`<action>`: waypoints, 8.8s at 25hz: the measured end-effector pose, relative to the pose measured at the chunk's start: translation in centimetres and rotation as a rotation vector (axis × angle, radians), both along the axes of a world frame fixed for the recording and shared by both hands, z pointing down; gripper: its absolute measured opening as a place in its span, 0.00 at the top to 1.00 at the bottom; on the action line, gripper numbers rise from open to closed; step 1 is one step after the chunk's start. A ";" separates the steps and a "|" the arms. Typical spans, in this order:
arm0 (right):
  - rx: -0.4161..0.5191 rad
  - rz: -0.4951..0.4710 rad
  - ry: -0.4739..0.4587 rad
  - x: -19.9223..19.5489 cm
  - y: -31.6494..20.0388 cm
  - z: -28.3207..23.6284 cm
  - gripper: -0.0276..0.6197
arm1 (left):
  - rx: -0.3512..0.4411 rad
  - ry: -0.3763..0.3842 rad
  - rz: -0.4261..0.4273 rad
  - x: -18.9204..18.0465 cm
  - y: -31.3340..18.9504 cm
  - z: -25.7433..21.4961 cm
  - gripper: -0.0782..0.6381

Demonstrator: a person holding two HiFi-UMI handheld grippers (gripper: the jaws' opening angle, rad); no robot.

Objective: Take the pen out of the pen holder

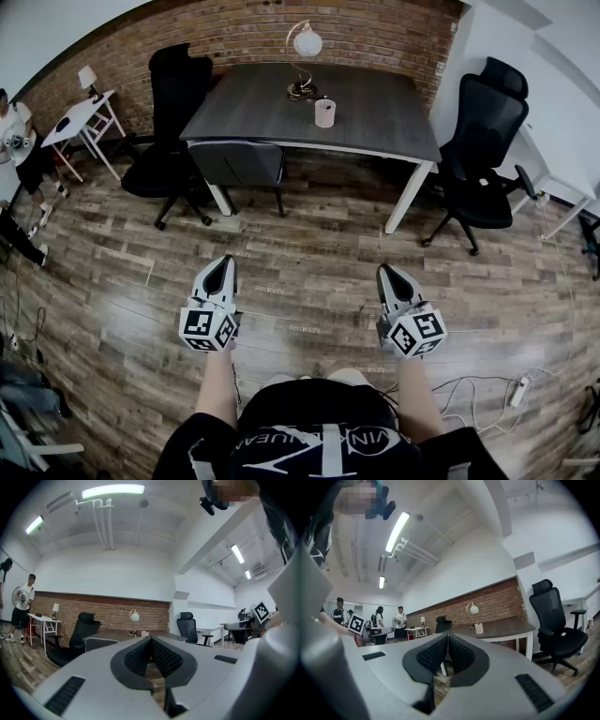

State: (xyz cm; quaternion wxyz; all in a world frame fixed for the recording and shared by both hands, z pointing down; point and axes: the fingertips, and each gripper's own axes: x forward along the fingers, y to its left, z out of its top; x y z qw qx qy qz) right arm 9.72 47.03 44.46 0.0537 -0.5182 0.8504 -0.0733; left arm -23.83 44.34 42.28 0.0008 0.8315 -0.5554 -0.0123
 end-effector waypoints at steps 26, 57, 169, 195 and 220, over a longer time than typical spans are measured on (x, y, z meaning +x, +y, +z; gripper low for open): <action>-0.070 0.050 0.027 1.6 -17.5 2.4 0.91 | -0.075 0.033 0.011 0.8 -16.9 3.0 0.87; -0.140 0.015 -0.057 5.5 -35.9 4.9 0.70 | -0.101 0.028 -0.040 4.1 -33.5 3.8 0.87; -0.029 -0.257 0.257 -6.4 -74.9 7.7 0.85 | -0.292 0.103 -0.071 6.7 -67.3 12.2 0.87; -0.047 -0.221 0.181 -4.0 -74.5 2.7 0.85 | -0.216 0.108 -0.065 5.9 -67.1 8.7 0.87; 0.003 -0.183 0.154 -1.5 -73.4 -1.8 0.85 | -0.156 0.095 -0.037 6.3 -68.2 4.8 0.87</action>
